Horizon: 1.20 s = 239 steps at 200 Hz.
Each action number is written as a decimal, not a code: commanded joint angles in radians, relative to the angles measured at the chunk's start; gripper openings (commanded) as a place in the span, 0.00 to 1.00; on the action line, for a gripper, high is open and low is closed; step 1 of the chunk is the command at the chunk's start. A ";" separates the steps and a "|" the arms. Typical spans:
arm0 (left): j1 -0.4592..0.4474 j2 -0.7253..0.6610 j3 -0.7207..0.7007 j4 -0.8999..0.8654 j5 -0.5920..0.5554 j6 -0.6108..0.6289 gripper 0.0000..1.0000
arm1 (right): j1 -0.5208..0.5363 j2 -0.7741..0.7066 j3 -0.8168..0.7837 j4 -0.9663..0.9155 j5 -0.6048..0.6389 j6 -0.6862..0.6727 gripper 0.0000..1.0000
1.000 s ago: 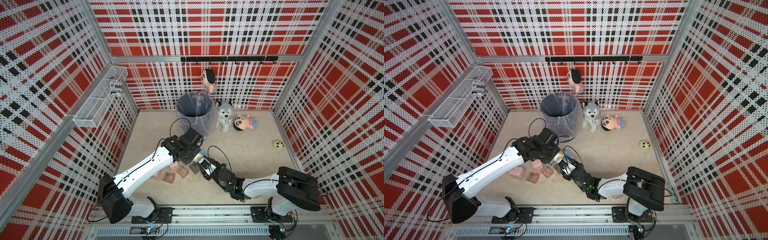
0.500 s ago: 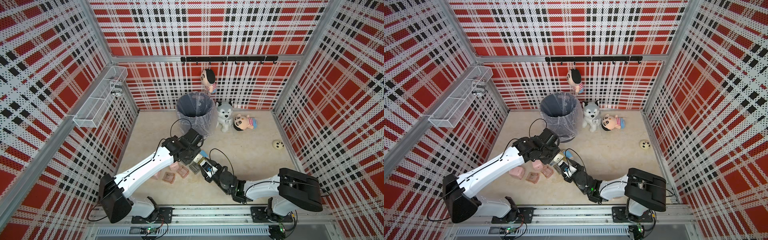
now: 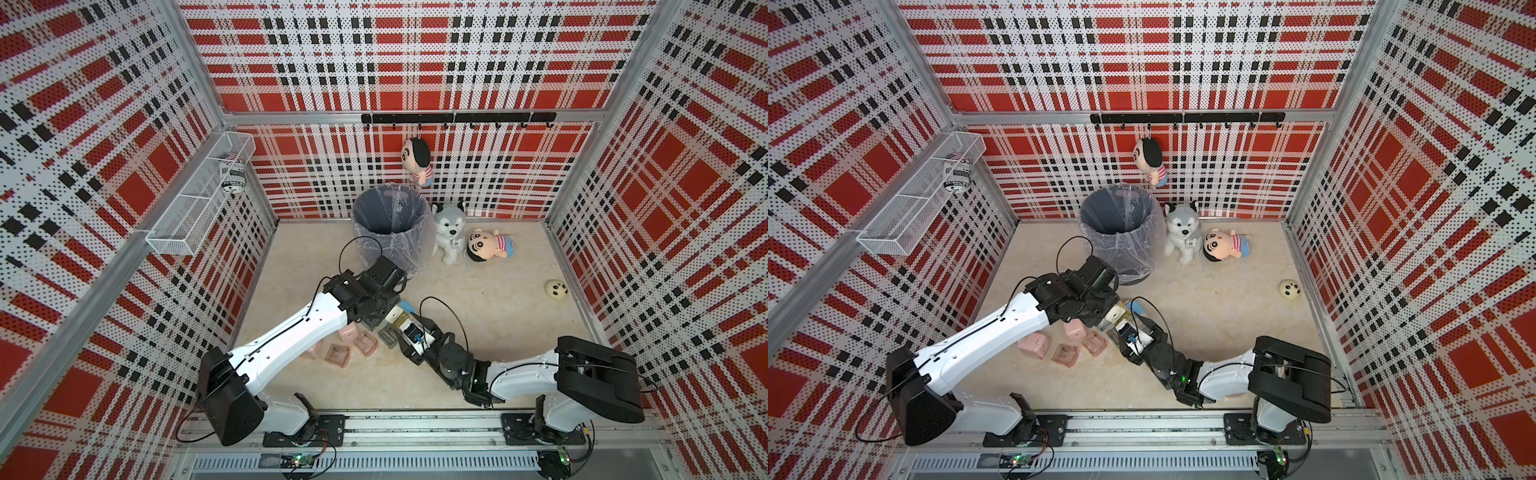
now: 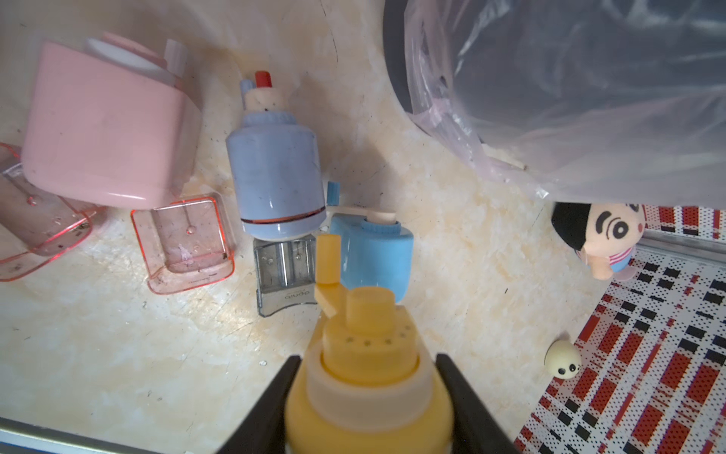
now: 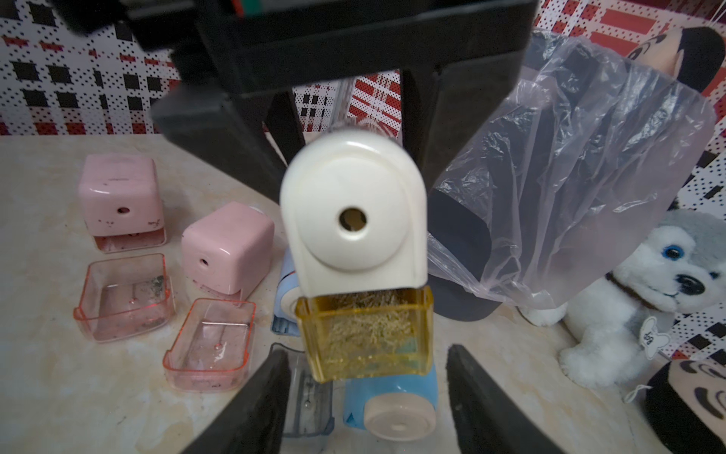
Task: Take out the pencil sharpener tray and clean the shavings
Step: Open the container of the pencil sharpener.
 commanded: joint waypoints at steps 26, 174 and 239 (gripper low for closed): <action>0.000 -0.025 0.010 0.012 -0.042 -0.008 0.34 | 0.009 0.049 0.048 0.010 0.028 0.016 0.80; -0.002 -0.022 0.015 0.010 -0.046 -0.004 0.34 | -0.011 0.092 0.090 -0.019 0.012 0.026 0.50; 0.007 -0.014 0.026 -0.018 -0.091 -0.014 0.34 | -0.010 0.041 0.025 0.028 -0.017 0.029 0.47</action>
